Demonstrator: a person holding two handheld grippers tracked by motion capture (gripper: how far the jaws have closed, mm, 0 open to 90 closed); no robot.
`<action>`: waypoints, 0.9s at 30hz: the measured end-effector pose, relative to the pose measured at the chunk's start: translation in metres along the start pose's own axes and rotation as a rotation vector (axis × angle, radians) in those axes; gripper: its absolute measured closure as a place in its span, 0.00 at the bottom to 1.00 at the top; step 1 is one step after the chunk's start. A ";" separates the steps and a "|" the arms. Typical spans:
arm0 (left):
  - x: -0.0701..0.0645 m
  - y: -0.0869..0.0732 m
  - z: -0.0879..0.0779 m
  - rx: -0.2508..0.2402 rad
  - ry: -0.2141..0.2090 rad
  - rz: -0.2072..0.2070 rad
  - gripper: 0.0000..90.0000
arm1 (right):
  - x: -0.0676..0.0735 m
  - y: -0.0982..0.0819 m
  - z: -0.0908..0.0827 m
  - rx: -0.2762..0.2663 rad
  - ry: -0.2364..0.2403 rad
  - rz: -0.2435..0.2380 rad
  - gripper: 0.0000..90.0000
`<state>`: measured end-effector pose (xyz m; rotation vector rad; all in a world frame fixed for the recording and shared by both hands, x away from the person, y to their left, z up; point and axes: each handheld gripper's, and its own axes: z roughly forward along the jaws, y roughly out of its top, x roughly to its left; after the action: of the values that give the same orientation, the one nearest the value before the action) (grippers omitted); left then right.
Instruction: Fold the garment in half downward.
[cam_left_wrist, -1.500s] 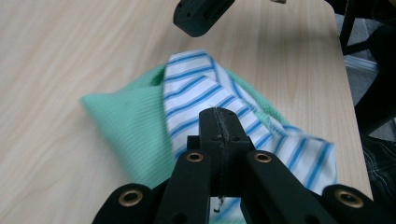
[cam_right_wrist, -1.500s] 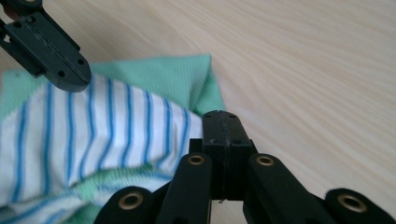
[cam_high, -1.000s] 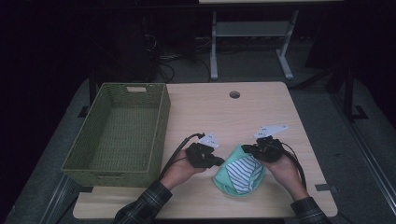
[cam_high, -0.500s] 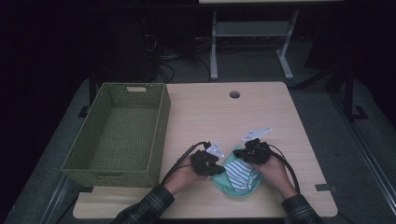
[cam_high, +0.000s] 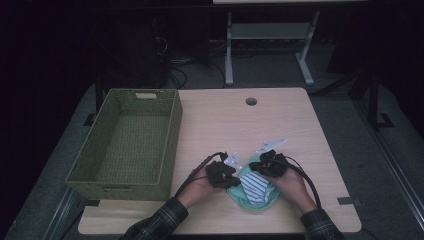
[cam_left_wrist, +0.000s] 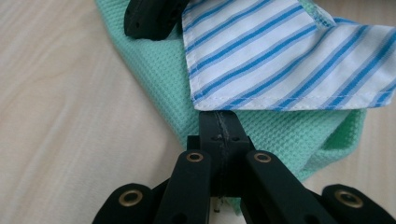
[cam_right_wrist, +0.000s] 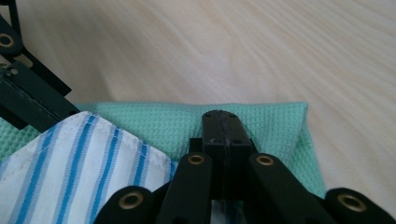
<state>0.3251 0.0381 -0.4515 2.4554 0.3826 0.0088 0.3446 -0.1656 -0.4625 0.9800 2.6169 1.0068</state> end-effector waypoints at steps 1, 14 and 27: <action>0.002 0.001 0.001 -0.002 0.006 -0.004 1.00 | -0.002 0.001 0.000 0.000 -0.004 0.004 1.00; 0.032 0.015 0.009 -0.012 0.081 -0.041 1.00 | -0.032 0.009 0.003 -0.009 -0.032 0.068 1.00; 0.038 0.014 -0.002 -0.065 0.098 -0.074 0.89 | -0.047 0.016 0.008 -0.016 -0.010 0.098 1.00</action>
<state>0.3650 0.0388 -0.4448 2.3810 0.5084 0.1088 0.3920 -0.1827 -0.4614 1.1166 2.5712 1.0400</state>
